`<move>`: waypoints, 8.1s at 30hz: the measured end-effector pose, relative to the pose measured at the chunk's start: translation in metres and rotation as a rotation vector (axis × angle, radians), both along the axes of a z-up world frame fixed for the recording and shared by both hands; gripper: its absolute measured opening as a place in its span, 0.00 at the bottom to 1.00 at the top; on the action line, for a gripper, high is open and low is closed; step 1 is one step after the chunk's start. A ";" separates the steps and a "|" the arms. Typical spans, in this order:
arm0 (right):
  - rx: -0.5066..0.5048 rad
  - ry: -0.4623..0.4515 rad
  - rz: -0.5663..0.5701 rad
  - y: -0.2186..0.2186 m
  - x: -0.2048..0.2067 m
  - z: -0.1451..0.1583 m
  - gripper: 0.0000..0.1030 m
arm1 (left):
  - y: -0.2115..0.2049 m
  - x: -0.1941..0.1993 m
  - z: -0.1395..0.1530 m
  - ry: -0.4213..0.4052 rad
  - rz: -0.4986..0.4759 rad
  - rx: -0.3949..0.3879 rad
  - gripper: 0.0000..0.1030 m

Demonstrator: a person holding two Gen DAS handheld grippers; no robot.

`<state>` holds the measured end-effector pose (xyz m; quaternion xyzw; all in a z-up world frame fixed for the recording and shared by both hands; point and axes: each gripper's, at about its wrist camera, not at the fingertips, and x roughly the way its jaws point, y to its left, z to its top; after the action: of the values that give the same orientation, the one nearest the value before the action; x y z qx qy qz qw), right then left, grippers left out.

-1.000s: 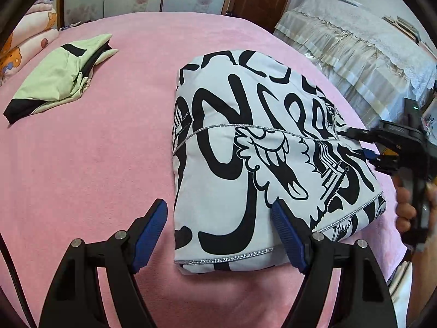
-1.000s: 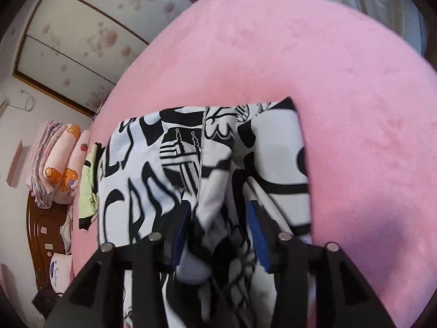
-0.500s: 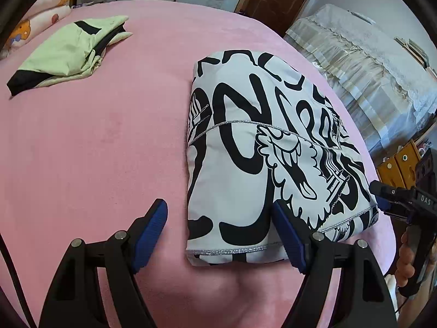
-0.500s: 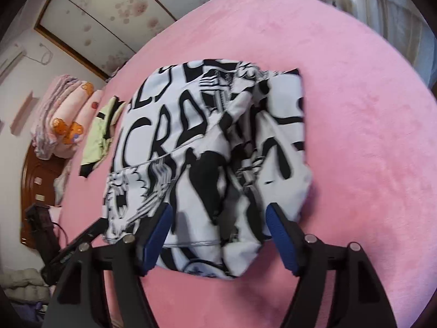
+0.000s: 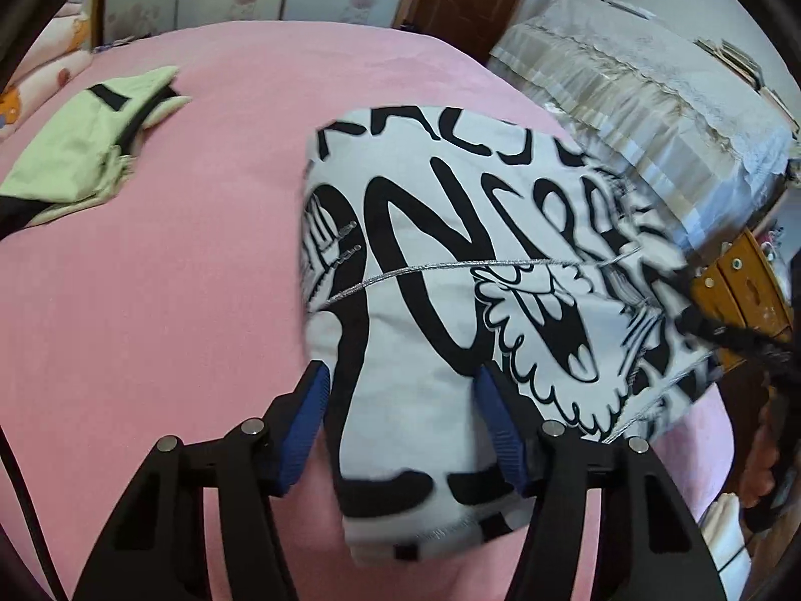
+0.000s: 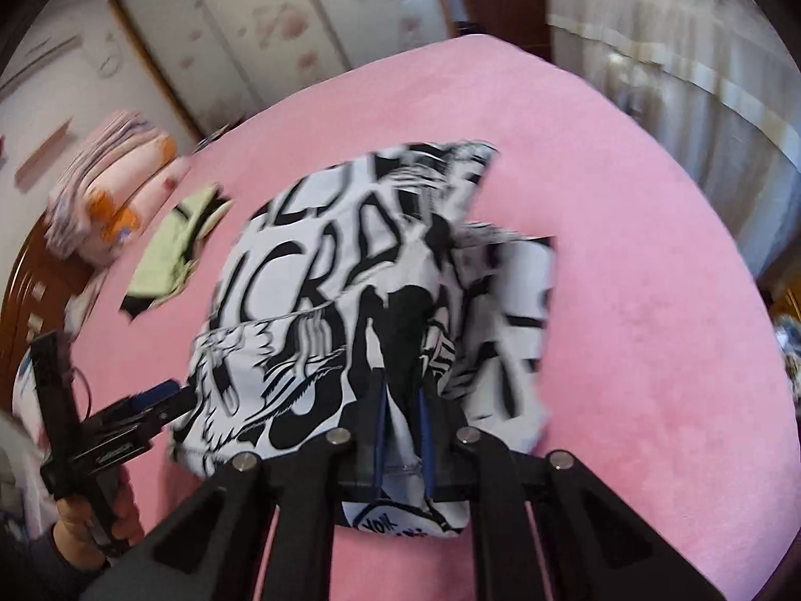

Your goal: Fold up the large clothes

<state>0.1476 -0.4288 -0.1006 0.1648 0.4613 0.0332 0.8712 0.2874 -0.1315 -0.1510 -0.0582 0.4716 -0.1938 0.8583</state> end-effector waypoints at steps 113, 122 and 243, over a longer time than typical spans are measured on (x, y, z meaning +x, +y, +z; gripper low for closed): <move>-0.032 0.213 0.037 -0.042 0.048 0.024 0.79 | 0.004 0.026 0.033 0.342 -0.086 -0.075 0.81; 0.302 0.304 0.061 -0.074 0.080 -0.061 0.79 | -0.004 0.050 -0.031 0.429 -0.041 -0.156 0.86; -0.201 -0.141 0.429 0.547 0.334 0.041 0.32 | 0.420 0.262 0.060 -0.112 0.222 0.306 0.08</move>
<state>0.4818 0.1179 -0.0597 -0.0273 0.4247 0.1829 0.8862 0.5497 0.2885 -0.0910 0.0323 0.4378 -0.0270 0.8981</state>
